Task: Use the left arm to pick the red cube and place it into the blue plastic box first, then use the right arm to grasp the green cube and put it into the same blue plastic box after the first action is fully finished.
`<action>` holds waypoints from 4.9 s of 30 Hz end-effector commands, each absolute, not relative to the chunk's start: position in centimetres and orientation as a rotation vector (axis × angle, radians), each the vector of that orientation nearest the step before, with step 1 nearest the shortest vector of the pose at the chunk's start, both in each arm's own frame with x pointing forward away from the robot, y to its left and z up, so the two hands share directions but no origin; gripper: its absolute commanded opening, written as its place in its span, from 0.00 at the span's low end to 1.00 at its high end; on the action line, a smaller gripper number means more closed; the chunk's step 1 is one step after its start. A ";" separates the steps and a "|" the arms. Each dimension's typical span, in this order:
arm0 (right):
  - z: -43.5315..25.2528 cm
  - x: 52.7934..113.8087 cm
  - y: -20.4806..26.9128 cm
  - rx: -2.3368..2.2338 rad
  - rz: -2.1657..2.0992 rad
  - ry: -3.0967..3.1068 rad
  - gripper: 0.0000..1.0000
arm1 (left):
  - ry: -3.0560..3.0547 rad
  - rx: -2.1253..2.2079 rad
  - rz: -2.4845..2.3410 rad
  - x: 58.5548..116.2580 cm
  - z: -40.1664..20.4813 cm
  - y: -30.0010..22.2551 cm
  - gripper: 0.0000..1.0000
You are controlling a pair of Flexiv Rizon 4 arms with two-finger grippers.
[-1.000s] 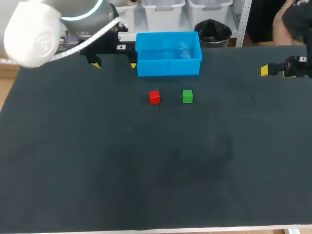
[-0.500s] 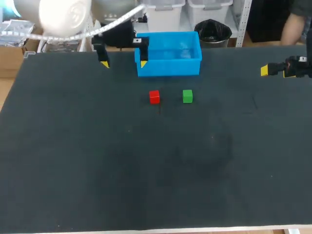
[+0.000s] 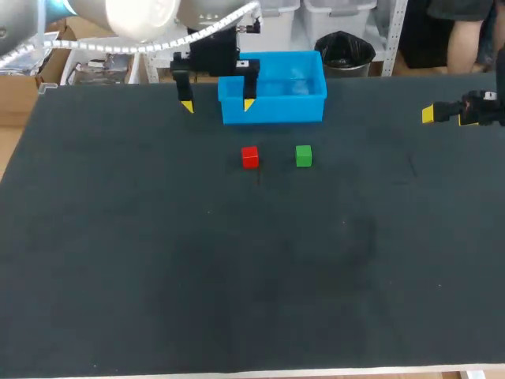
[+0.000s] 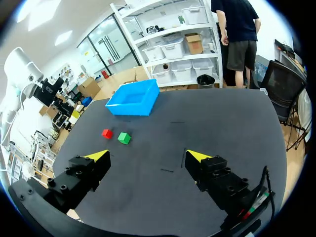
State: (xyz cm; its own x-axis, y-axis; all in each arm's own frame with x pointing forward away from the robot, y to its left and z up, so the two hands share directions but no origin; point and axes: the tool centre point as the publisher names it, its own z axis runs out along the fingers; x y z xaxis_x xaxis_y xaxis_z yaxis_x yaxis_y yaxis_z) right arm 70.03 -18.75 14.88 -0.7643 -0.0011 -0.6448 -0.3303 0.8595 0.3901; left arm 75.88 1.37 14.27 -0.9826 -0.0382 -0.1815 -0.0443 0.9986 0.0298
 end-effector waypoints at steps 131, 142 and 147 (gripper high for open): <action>14.9 70.0 -18.7 -0.238 0.648 2.369 1.00 | 3.007 -0.106 -0.007 79.1 -1.5 -2.5 1.00; 14.9 70.0 -18.7 -0.238 0.648 2.369 1.00 | 3.023 -0.112 -0.018 78.6 -1.9 -2.9 0.00; 14.9 70.0 -18.7 -0.238 0.648 2.369 1.00 | 3.023 -0.113 -0.019 78.6 -1.9 -2.9 0.00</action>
State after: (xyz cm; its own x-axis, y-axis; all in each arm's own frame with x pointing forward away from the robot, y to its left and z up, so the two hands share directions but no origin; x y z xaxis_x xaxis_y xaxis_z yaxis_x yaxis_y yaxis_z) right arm 70.03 -18.75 14.89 -0.7643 -0.0011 -0.6448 -0.3303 0.8595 0.3901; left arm 78.47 -2.82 -1.85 -0.9905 -0.0747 -0.1158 -0.0734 0.9972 -0.0160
